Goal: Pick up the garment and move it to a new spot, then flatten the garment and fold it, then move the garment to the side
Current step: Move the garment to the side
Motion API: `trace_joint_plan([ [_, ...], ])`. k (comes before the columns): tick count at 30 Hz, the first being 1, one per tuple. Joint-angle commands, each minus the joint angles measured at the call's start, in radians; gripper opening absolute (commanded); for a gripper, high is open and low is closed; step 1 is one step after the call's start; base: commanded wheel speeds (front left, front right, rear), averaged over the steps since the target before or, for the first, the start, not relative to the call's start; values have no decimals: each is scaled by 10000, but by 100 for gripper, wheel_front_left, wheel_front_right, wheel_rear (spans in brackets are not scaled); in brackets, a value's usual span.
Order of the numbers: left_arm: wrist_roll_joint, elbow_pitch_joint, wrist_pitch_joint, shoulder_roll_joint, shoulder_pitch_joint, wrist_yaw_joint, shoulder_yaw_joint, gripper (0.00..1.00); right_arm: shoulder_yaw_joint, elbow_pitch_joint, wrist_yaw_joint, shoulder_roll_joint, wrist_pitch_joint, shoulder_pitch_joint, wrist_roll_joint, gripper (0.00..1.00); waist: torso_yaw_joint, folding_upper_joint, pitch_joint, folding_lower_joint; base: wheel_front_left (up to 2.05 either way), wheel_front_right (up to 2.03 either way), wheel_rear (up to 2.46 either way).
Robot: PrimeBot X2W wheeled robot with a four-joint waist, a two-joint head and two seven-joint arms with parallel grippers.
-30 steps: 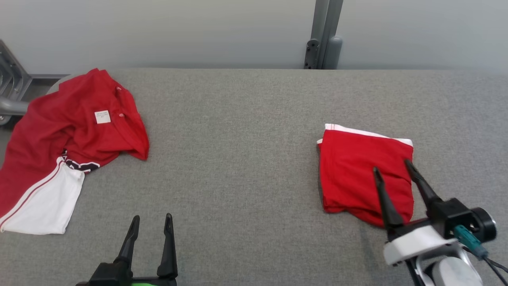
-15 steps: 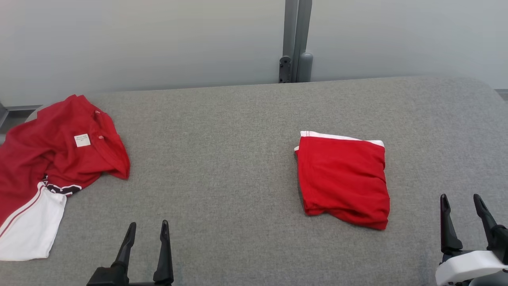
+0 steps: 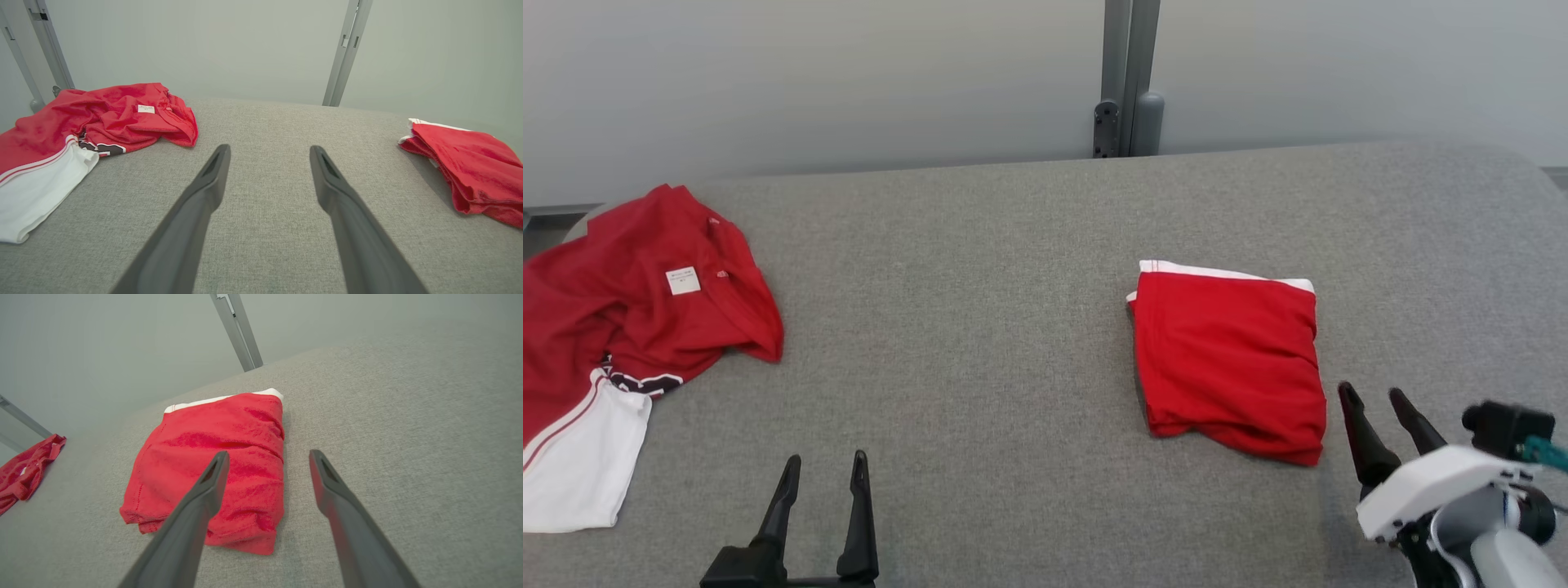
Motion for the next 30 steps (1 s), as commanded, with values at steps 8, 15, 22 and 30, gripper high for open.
trace_joint_plan([
  [8,65,41,-2,16,-682,-128,-225,100,277,1002,-4,-963,3272,-1801,1694,100,357,-1,983,0,0,0,0],
  [15,-30,87,-2,16,-980,-117,-375,100,217,2027,-4,-1072,3358,-2611,1976,100,717,-1,1366,0,0,0,0],
  [22,-24,71,-2,16,-1186,-127,-438,100,614,2608,-4,-919,3682,-3274,2968,92,825,-1,1721,0,0,0,0],
  [30,81,-226,-2,14,-1532,-172,-485,100,1171,2013,-4,-2236,3980,-3920,3768,0,-21,-1,2598,0,0,0,0],
])
